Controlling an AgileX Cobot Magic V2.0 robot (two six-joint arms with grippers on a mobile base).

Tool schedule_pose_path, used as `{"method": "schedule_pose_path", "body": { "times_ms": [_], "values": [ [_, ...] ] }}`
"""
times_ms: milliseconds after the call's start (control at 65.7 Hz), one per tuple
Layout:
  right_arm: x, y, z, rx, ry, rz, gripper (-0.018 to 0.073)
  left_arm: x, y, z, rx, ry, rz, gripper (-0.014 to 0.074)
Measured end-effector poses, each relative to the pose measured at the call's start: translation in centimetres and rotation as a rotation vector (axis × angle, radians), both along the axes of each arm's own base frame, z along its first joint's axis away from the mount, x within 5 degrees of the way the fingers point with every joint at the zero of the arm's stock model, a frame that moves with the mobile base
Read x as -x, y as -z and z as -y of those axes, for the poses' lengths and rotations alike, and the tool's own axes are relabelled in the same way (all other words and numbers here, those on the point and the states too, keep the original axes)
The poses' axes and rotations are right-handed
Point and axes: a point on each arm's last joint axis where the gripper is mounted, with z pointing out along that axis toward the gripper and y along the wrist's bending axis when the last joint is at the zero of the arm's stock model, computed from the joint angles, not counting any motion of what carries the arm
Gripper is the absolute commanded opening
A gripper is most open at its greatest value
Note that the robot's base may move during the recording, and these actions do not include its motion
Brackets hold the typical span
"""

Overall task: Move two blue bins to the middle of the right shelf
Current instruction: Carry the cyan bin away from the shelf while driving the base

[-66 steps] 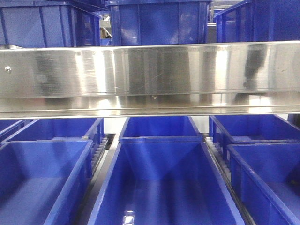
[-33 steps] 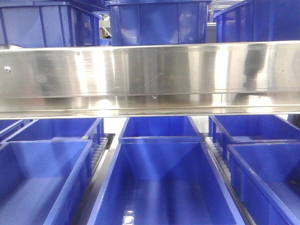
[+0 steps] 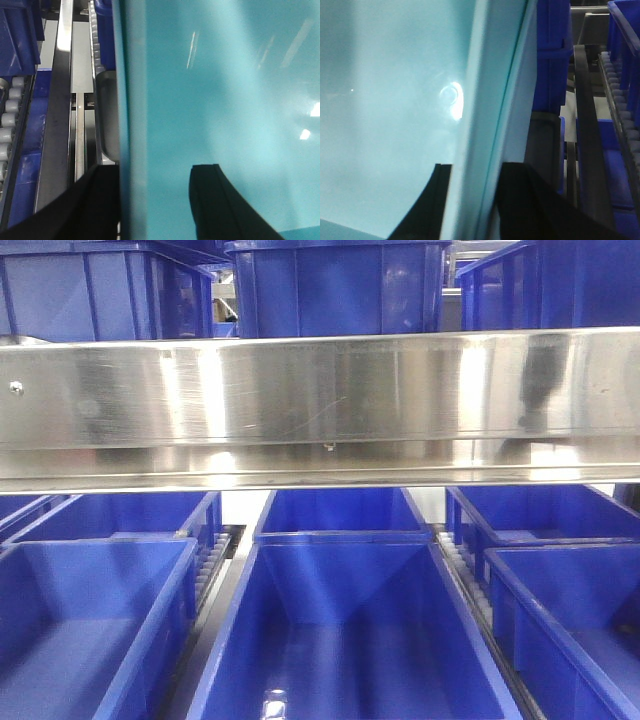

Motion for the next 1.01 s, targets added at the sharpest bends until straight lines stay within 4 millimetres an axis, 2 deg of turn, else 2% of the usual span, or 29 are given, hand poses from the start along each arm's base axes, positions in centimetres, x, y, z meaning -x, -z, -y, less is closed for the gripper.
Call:
{"method": "schedule_pose_path", "body": {
  "times_ms": [1005],
  "values": [
    [-0.01,-0.03,0.00,-0.001,0.000,0.004,-0.0154,0.00,0.00,0.00,0.000,0.000,0.000,-0.0111]
  ]
}}
